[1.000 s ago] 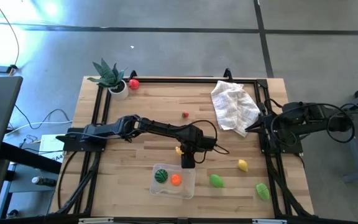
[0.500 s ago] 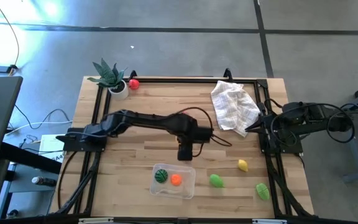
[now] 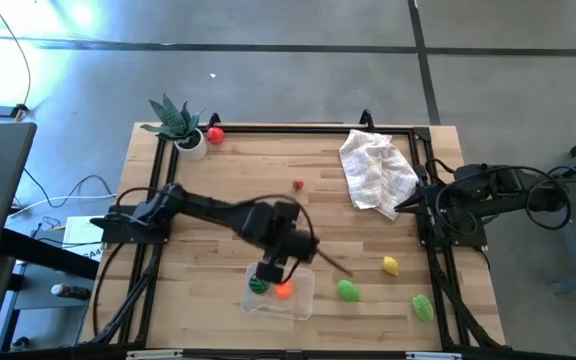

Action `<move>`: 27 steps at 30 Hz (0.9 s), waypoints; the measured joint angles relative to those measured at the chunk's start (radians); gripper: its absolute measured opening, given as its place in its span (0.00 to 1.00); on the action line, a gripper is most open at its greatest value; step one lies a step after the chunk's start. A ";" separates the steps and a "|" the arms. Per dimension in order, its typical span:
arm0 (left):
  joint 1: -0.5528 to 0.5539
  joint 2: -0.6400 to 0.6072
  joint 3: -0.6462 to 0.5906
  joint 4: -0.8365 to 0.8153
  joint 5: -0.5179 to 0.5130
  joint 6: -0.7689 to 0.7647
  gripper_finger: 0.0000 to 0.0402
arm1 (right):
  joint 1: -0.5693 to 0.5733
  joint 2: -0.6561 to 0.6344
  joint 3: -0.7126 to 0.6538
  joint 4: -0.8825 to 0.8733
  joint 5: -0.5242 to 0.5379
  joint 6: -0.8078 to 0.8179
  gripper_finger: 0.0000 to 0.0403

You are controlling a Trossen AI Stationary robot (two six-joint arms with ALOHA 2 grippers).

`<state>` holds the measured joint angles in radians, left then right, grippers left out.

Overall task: Pick and placing Produce into tupperware
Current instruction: Put the banana into the bin

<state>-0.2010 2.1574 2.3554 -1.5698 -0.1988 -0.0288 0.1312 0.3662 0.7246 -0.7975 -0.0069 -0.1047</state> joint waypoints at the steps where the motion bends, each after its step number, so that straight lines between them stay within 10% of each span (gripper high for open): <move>1: -0.017 0.000 0.000 0.001 0.000 0.000 0.38 | 0.000 0.000 0.000 0.000 0.000 0.000 0.04; 27: -0.162 0.178 -0.117 0.252 0.210 -0.031 0.38 | 0.000 0.001 0.000 0.000 0.000 0.000 0.04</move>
<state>-0.3626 2.3352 2.2387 -1.3173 0.0111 -0.0597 0.1312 0.3668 0.7246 -0.7977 -0.0068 -0.1047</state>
